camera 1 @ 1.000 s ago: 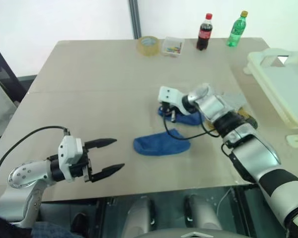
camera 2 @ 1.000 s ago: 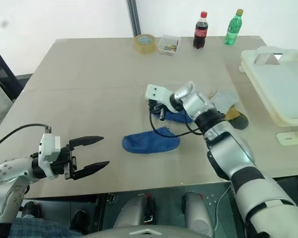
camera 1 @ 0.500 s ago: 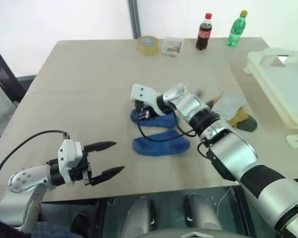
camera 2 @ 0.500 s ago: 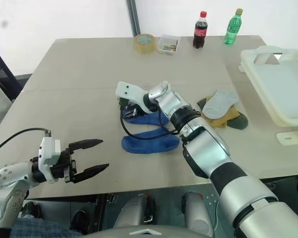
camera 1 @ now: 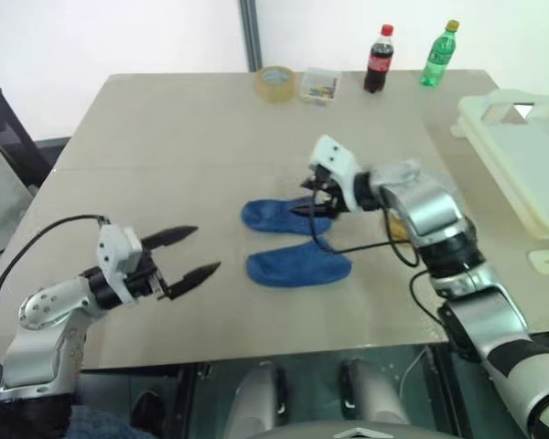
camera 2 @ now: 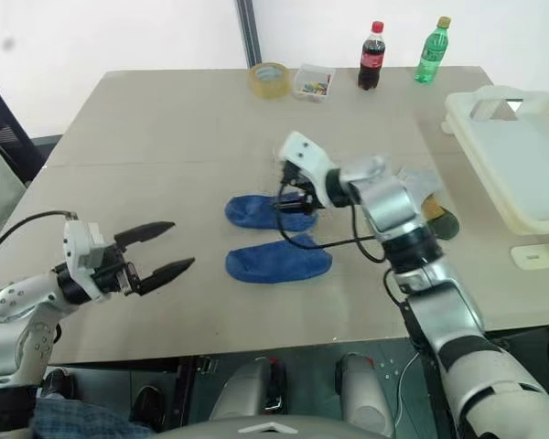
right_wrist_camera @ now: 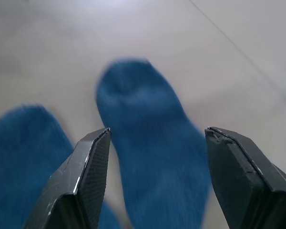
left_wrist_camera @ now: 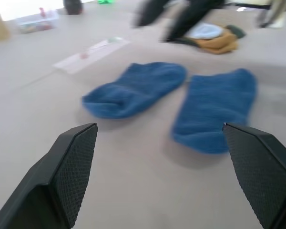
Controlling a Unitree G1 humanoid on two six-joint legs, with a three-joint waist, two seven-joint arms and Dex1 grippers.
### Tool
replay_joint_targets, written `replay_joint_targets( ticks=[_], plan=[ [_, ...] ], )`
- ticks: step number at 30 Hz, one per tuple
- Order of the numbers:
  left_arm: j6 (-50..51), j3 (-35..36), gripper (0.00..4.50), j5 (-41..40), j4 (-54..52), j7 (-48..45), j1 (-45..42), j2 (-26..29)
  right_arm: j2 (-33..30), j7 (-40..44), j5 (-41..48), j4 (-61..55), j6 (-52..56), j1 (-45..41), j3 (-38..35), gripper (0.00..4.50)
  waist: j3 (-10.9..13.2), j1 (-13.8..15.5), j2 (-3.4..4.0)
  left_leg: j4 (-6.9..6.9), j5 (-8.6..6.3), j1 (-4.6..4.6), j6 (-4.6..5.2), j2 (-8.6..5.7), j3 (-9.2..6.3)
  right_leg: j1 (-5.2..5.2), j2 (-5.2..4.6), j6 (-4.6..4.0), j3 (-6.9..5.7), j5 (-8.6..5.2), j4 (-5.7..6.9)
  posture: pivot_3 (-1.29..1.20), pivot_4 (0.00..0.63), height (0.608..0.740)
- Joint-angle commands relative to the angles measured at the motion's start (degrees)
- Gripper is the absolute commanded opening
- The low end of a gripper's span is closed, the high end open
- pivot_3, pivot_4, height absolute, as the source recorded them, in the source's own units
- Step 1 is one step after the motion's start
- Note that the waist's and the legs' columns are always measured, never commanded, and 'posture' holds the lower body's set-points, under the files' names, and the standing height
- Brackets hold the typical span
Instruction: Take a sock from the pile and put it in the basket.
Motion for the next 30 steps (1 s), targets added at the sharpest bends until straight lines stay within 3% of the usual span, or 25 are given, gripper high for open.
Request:
replay_joint_targets(
  ticks=[1, 5, 10, 20, 21, 22, 23, 27, 28, 30],
  plan=[
    [1.75, -1.81, 4.5, 1.48, 5.69, 3.03, -6.6, -1.12, -0.19, -3.72, 4.67, -4.28, 7.8, 3.14, -6.61, 3.2, 0.0, 0.03, -0.01, 0.01, 0.0, 0.01, 0.01, -0.01, 0.02, 0.0, 0.01, 0.01, 0.0, 0.01, 0.03, 0.0, 0.15, 0.74],
    [8.21, -5.22, 4.5, 3.35, 11.72, 7.03, -14.21, -2.58, 1.47, -8.02, 8.28, -5.01, 13.64, 6.79, -10.45, 3.2, 0.02, -0.38, -0.05, 0.08, 0.01, 0.04, 0.01, -0.02, 0.12, 0.05, 0.09, 0.04, 0.0, 0.02, 0.1, 0.0, 0.15, 0.74],
    [19.33, -9.32, 4.5, 3.48, 15.0, 9.99, -21.71, -4.03, 7.83, -14.79, 12.36, -3.56, 17.4, 8.95, -15.31, 3.2, 0.02, -0.43, -0.06, 0.07, 0.01, 0.03, 0.01, 0.01, 0.04, 0.03, 0.16, 0.06, 0.05, 0.02, 0.11, 0.0, 0.15, 0.74],
    [20.24, -13.6, 4.5, 7.32, 20.56, 8.67, -27.65, -5.41, 12.25, -21.92, 16.26, 0.47, 15.25, 8.69, -16.18, 3.2, 0.02, -0.35, -0.07, 0.08, 0.04, 0.02, -0.04, -0.01, 0.01, 0.05, 0.18, 0.06, 0.06, 0.02, 0.1, 0.0, 0.15, 0.74],
    [20.08, -13.74, 4.5, 7.63, 20.74, 8.55, -27.61, -5.43, 12.08, -22.39, 16.48, 0.79, 14.85, 8.82, -16.17, 2.7, 0.02, -0.37, -0.07, 0.08, 0.04, 0.02, -0.04, -0.01, 0.01, 0.05, 0.18, 0.06, 0.06, 0.02, 0.1, 0.0, 0.15, 0.74],
    [19.93, -13.79, 4.5, 7.86, 20.8, 8.44, -27.49, -5.48, 11.89, -22.8, 16.72, 0.99, 14.59, 9.0, -16.14, 2.57, 0.02, -0.42, -0.07, 0.08, 0.04, 0.02, -0.04, -0.01, 0.0, 0.05, 0.18, 0.06, 0.06, 0.02, 0.1, 0.0, 0.15, 0.74],
    [19.78, -13.84, 4.5, 8.07, 20.75, 8.32, -27.25, -5.53, 11.67, -23.17, 16.94, 1.11, 14.38, 9.24, -16.06, 1.84, 0.02, -0.41, -0.07, 0.08, 0.04, 0.02, -0.03, -0.01, 0.0, 0.05, 0.18, 0.06, 0.06, 0.02, 0.11, 0.0, 0.15, 0.74],
    [19.37, -13.56, 4.5, 8.5, 20.8, 7.94, -26.6, -5.62, 11.11, -24.16, 18.0, 1.03, 14.12, 9.86, -15.78, 0.29, 0.02, -0.38, -0.07, 0.08, 0.04, 0.02, -0.04, 0.0, -0.03, 0.05, 0.17, 0.05, 0.06, 0.02, 0.1, 0.0, 0.15, 0.74],
    [19.38, -13.44, 4.5, 8.55, 20.88, 7.88, -26.58, -5.67, 11.02, -24.31, 18.26, 1.0, 14.09, 9.9, -15.7, 0.06, 0.02, -0.37, -0.07, 0.08, 0.04, 0.02, -0.04, 0.0, -0.04, 0.05, 0.17, 0.05, 0.06, 0.02, 0.1, 0.0, 0.15, 0.74],
    [19.17, -13.3, 4.5, 8.68, 20.97, 7.85, -26.3, -5.84, 11.05, -24.7, 18.5, 1.16, 13.76, 9.9, -15.34, 0.06, 0.02, -0.37, -0.07, 0.08, 0.03, 0.02, -0.03, 0.0, -0.11, 0.05, 0.17, 0.05, 0.06, 0.02, 0.1, 0.0, 0.15, 0.74]
  ],
)
